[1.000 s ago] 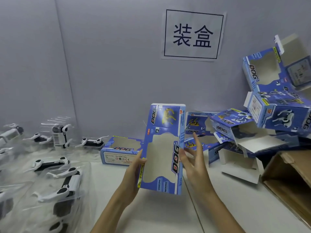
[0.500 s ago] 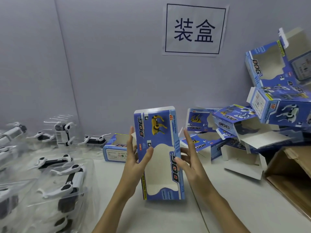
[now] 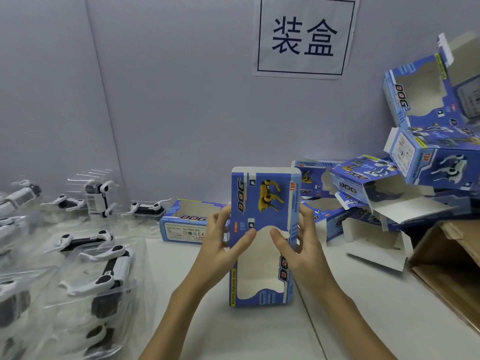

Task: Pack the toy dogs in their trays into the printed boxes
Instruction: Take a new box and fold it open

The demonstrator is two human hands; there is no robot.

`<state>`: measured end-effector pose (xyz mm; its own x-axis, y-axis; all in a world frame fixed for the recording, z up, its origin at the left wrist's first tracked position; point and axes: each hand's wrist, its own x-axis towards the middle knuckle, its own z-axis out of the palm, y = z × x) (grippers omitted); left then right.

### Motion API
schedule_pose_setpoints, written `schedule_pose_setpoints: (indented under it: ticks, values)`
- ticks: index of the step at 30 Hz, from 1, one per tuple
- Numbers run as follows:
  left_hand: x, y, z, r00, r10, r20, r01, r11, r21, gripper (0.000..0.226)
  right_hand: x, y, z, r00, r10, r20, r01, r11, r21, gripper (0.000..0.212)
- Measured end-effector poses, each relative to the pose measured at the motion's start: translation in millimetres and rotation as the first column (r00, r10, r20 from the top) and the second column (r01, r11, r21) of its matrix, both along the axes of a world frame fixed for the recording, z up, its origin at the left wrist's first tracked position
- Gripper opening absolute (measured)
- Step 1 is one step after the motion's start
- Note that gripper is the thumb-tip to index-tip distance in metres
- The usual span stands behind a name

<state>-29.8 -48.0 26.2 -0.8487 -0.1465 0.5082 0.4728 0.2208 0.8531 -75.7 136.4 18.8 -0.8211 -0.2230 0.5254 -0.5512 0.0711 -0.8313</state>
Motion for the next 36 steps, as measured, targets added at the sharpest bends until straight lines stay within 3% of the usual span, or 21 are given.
schedule_pose_setpoints:
  ticks: [2, 9, 13, 17, 19, 26, 28, 30, 34, 36]
  values:
    - [0, 3, 0, 0.999, 0.006, -0.043, -0.007, 0.999, -0.034, 0.045, 0, -3, -4, 0.999, -0.047, 0.009, 0.047, 0.999, -0.014, 0.083]
    - [0, 5, 3, 0.999, 0.011, -0.031, -0.012, 1.0, -0.018, 0.039, 4, -11, -2, 0.997, -0.042, -0.057, 0.04, 0.998, -0.042, 0.065]
    - [0, 5, 6, 0.995, 0.1, 0.03, -0.102, 0.993, 0.058, 0.051, 4, -6, 1, 0.999, 0.013, -0.043, -0.014, 0.999, -0.033, 0.076]
    - [8, -11, 11, 0.986, -0.085, 0.146, 0.077, 0.995, 0.062, 0.06, -1, 17, 13, 0.976, 0.203, 0.074, -0.208, 0.975, 0.081, 0.072]
    - [10, -14, 13, 0.98, -0.113, 0.166, 0.108, 0.993, 0.04, 0.057, -2, 23, 16, 0.971, 0.215, 0.104, -0.225, 0.969, 0.1, 0.077]
    - [0, 1, 8, 0.996, 0.084, 0.002, -0.083, 0.98, 0.179, 0.058, -4, 6, 3, 1.0, 0.003, 0.025, -0.001, 0.998, -0.059, 0.077]
    - [-3, 4, 5, 0.986, 0.166, -0.026, -0.156, 0.96, 0.232, 0.057, 0, -3, -5, 0.999, 0.004, -0.033, -0.002, 0.999, 0.041, 0.077]
    - [-6, 4, 2, 0.977, 0.213, -0.017, -0.201, 0.943, 0.267, 0.063, 5, -10, -11, 0.996, 0.035, -0.077, -0.022, 0.986, 0.168, 0.095]
    - [-7, 3, 0, 0.971, 0.236, 0.043, -0.238, 0.924, 0.298, 0.067, 18, -27, -15, 0.957, -0.127, -0.261, 0.237, 0.863, 0.446, 0.137]
    - [-7, 2, -1, 0.973, 0.222, 0.058, -0.23, 0.926, 0.3, 0.064, 23, -33, -17, 0.944, -0.177, -0.279, 0.303, 0.799, 0.52, 0.149]
